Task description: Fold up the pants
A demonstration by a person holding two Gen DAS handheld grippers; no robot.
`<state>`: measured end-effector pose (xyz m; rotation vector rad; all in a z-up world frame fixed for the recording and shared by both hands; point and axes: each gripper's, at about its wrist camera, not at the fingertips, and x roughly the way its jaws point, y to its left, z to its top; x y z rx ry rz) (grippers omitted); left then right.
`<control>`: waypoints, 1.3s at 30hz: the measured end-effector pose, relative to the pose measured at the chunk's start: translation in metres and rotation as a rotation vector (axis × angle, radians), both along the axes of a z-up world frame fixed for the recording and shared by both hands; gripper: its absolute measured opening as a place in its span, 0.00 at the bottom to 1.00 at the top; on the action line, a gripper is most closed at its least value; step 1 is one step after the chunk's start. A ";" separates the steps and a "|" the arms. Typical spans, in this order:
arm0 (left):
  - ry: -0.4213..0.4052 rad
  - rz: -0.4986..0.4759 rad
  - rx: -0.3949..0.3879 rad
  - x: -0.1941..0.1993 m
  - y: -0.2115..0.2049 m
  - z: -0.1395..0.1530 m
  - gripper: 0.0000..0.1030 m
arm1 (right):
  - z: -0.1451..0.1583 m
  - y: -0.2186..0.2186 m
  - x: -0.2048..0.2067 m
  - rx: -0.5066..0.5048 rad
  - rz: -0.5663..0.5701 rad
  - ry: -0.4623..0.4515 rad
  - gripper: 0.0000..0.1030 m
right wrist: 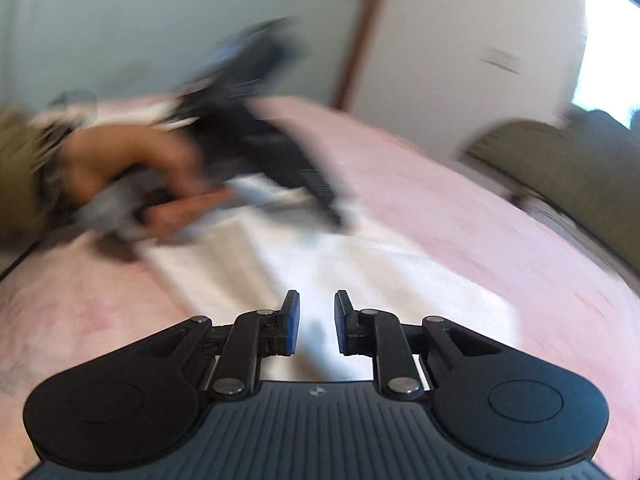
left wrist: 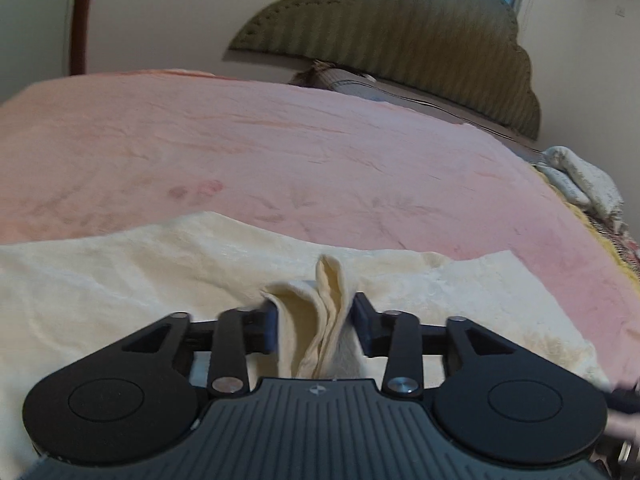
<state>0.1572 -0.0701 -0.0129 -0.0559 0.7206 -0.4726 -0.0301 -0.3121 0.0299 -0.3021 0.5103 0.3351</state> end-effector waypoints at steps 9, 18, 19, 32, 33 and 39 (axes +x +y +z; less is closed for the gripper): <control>-0.046 0.112 -0.005 -0.018 0.035 0.017 0.56 | -0.025 -0.070 -0.013 0.110 -0.260 0.097 0.18; -0.045 0.085 0.123 -0.014 0.020 -0.002 0.78 | -0.031 0.011 0.015 0.086 -0.077 0.115 0.18; -0.058 0.091 0.135 -0.015 0.019 -0.004 0.83 | -0.030 0.011 0.013 0.091 -0.086 0.111 0.18; -0.080 0.113 0.162 -0.019 0.017 -0.008 0.95 | -0.028 0.006 0.020 0.240 -0.122 0.124 0.28; -0.080 0.115 0.165 -0.018 0.017 -0.008 0.95 | -0.029 0.004 0.020 0.248 -0.136 0.124 0.31; -0.071 0.114 0.167 -0.017 0.017 -0.010 1.00 | -0.032 -0.004 0.022 0.241 -0.232 0.123 0.70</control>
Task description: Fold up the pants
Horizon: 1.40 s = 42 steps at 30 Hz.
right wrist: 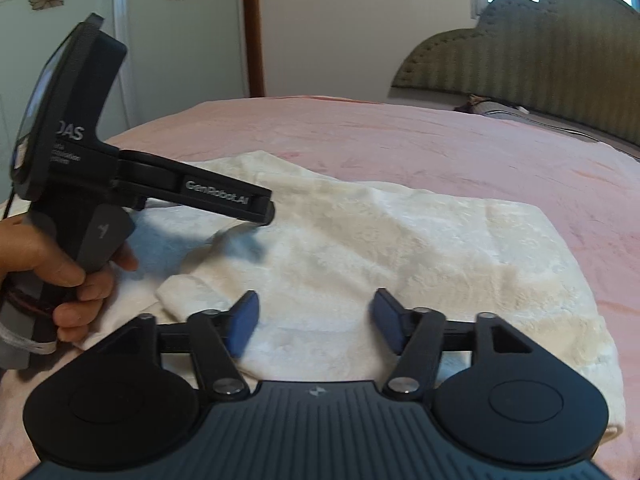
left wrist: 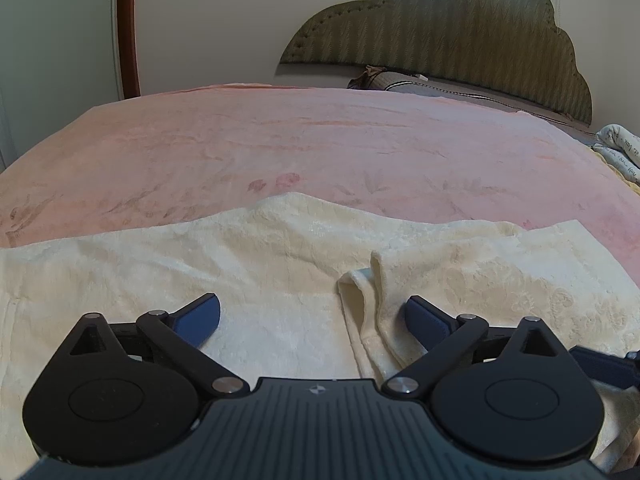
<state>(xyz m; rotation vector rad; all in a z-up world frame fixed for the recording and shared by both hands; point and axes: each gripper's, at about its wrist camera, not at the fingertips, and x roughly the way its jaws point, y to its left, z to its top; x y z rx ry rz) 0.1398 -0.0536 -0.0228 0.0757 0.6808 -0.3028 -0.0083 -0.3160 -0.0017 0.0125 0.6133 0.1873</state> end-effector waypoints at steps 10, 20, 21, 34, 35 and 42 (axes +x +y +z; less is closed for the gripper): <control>-0.004 0.007 -0.063 -0.001 0.013 0.001 0.99 | 0.000 -0.007 0.001 -0.024 -0.097 -0.011 0.97; 0.028 0.069 -0.241 -0.001 0.041 0.002 1.00 | 0.010 0.044 -0.041 -0.309 0.112 -0.238 0.98; 0.021 0.072 -0.207 -0.002 0.037 0.002 1.00 | 0.007 0.054 -0.043 -0.379 0.129 -0.259 0.98; -0.024 0.118 -0.395 -0.012 0.068 0.011 0.94 | -0.012 0.074 -0.037 -0.556 0.218 -0.244 0.68; -0.033 0.113 -0.401 -0.015 0.069 0.015 0.93 | -0.013 0.075 -0.037 -0.560 0.219 -0.248 0.68; -0.013 -0.167 -0.532 -0.031 0.046 0.044 0.95 | -0.009 0.069 -0.032 -0.538 0.149 -0.287 0.58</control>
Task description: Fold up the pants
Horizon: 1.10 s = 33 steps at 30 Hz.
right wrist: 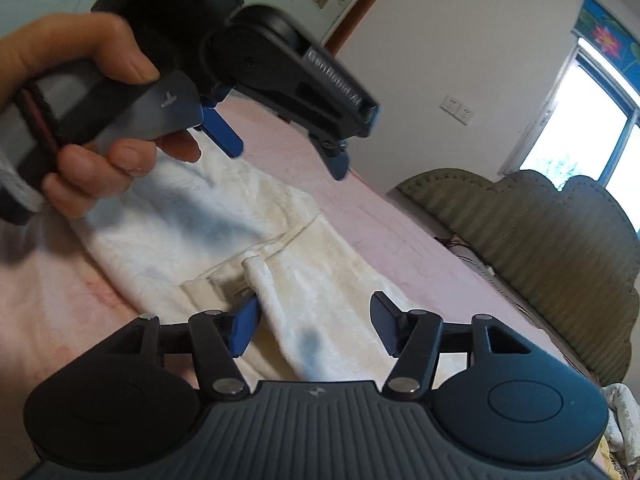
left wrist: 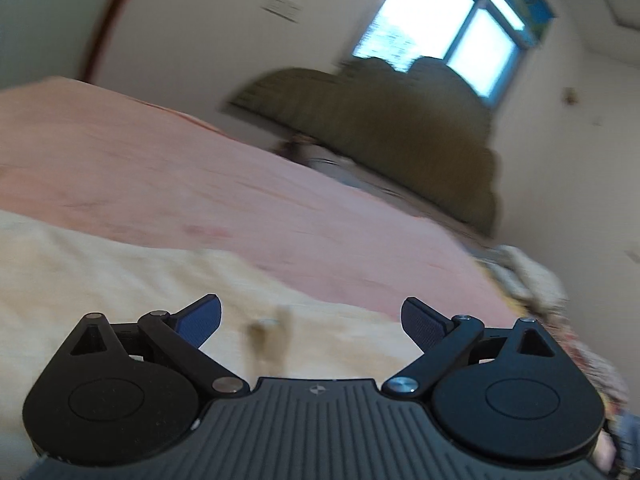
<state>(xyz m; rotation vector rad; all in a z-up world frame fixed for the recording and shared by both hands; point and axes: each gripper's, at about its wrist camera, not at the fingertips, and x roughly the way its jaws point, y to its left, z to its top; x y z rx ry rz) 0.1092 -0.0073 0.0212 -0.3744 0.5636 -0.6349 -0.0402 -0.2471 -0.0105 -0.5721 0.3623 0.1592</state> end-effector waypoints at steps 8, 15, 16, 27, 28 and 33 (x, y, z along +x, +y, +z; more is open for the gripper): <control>0.144 -0.114 0.386 0.036 -0.082 -0.036 0.85 | 0.010 -0.007 -0.010 0.094 0.213 0.132 0.59; 0.021 -0.062 0.353 0.026 -0.078 -0.023 0.87 | 0.040 -0.106 0.031 0.304 -0.035 0.160 0.59; 0.011 -0.048 0.347 0.029 -0.080 -0.019 0.88 | 0.042 -0.120 0.046 0.318 -0.095 0.163 0.59; 0.018 0.020 0.588 0.051 -0.105 -0.046 0.94 | 0.013 -0.163 0.177 0.376 -0.208 0.400 0.62; 0.011 0.028 0.595 0.048 -0.103 -0.044 0.94 | 0.011 -0.171 0.176 0.419 -0.226 0.400 0.62; -0.031 0.059 0.584 0.023 -0.088 -0.029 0.94 | 0.018 -0.184 0.143 0.411 -0.372 0.302 0.86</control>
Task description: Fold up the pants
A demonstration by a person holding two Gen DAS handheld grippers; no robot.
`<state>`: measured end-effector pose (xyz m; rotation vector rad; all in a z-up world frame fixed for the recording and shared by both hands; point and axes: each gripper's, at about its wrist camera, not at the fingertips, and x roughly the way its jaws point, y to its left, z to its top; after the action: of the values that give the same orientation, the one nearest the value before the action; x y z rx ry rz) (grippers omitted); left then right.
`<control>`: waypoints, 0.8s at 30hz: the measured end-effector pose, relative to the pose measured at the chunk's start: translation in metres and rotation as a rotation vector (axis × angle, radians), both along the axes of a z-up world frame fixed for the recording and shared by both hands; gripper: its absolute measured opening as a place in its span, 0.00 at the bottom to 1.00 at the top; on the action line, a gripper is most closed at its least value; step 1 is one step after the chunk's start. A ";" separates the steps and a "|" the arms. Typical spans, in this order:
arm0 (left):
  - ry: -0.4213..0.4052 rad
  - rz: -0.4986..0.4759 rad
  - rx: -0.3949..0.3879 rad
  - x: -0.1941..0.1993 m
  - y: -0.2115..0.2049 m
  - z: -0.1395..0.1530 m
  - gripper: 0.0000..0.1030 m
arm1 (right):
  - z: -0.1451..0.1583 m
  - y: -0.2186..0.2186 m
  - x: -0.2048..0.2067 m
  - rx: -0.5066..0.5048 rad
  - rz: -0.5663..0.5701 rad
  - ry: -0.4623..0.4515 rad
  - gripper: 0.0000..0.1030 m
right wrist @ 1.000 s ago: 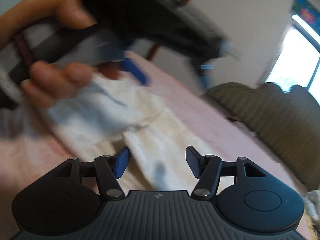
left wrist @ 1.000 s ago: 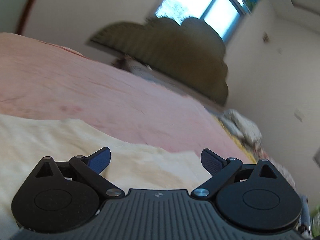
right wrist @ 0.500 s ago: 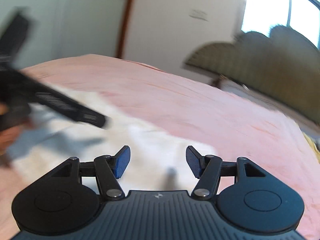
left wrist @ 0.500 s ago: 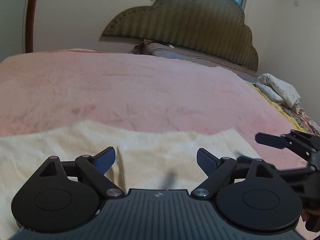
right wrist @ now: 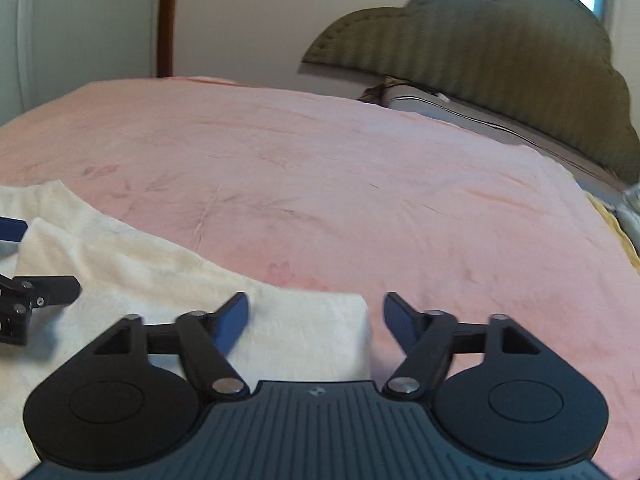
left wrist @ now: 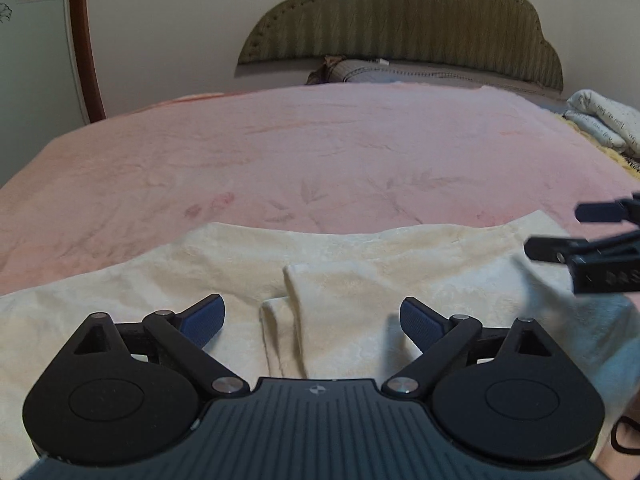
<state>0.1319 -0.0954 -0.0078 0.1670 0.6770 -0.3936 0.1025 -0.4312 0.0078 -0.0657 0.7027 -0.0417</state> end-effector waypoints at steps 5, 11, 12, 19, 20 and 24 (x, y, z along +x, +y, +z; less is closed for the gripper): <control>0.027 -0.019 -0.023 -0.025 0.011 -0.002 0.97 | 0.009 0.000 -0.065 0.168 0.047 -0.086 1.00; 0.015 -0.026 0.020 -0.033 0.009 -0.020 1.00 | -0.001 0.034 -0.109 0.153 0.221 -0.084 1.00; 0.017 -0.024 0.021 -0.034 0.009 -0.017 1.00 | -0.010 0.038 -0.106 0.133 0.228 -0.022 1.00; -0.030 0.001 0.058 -0.050 0.021 -0.012 1.00 | -0.008 0.012 -0.125 0.280 0.107 -0.032 1.00; -0.016 -0.011 0.062 -0.049 0.021 -0.016 1.00 | -0.006 0.011 -0.128 0.314 0.129 -0.036 1.00; 0.002 0.014 0.032 -0.050 0.024 -0.018 1.00 | -0.017 0.021 -0.126 0.271 0.161 0.015 1.00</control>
<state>0.0819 -0.0713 -0.0258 0.1920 0.6866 -0.3697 -0.0237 -0.4100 -0.0087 0.1374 0.7108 0.2077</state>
